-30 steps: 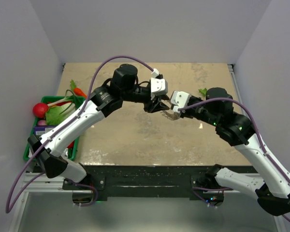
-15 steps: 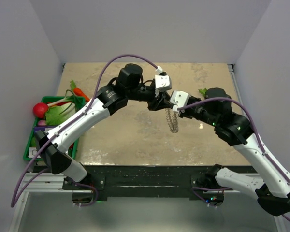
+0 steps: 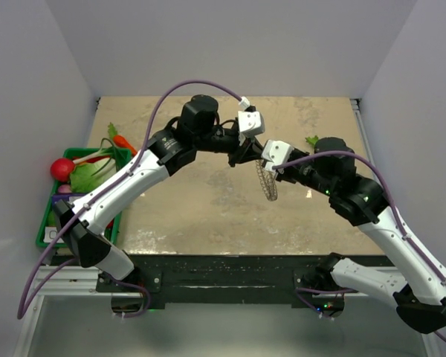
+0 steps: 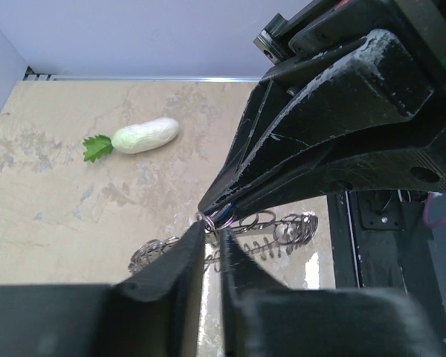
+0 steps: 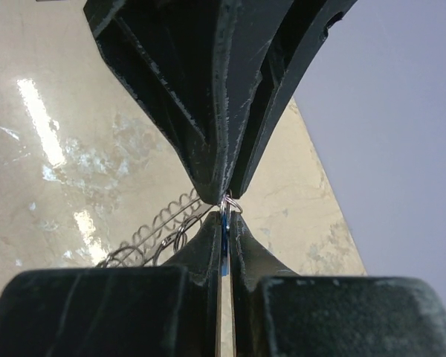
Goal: Remove the keys from the keyring
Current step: Remove the key from the keyring.
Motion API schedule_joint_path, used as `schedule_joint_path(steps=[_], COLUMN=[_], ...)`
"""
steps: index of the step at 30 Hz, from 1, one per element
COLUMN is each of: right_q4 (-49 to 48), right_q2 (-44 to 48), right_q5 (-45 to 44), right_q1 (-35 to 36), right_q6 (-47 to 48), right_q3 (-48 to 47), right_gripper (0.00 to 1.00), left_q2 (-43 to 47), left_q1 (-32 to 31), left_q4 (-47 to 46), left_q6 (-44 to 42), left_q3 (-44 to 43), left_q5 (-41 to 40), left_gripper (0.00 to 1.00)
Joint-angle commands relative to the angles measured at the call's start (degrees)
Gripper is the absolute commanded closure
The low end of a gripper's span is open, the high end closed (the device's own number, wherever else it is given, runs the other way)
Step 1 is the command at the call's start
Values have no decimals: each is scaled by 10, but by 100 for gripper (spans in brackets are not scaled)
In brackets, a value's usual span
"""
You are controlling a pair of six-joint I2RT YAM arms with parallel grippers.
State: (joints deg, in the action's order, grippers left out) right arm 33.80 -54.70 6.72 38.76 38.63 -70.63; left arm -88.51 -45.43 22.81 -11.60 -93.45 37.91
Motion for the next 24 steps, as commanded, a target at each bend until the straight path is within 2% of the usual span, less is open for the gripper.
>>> schedule_joint_path(steps=[1, 3, 17, 19, 24], right_q4=[-51, -52, -52, -52, -52], right_q2=[15, 15, 13, 13, 14], right_q5=[-14, -14, -17, -17, -17], right_q1=[0, -1, -1, -1, 0], right_q6=[-6, -6, -11, -13, -13], right_q3=[-14, -14, -26, -26, -28], right_gripper=[100, 100, 100, 100, 100], left_q2=[-3, -3, -2, -3, -6], left_q1=[-2, -1, -2, -2, -1], left_q4=[-23, -24, -29, -29, -27], left_q6=[14, 14, 18, 19, 20], left_q3=[-2, 1, 5, 2, 0], left_q5=[12, 13, 7, 7, 7], left_gripper=[72, 69, 64, 65, 81])
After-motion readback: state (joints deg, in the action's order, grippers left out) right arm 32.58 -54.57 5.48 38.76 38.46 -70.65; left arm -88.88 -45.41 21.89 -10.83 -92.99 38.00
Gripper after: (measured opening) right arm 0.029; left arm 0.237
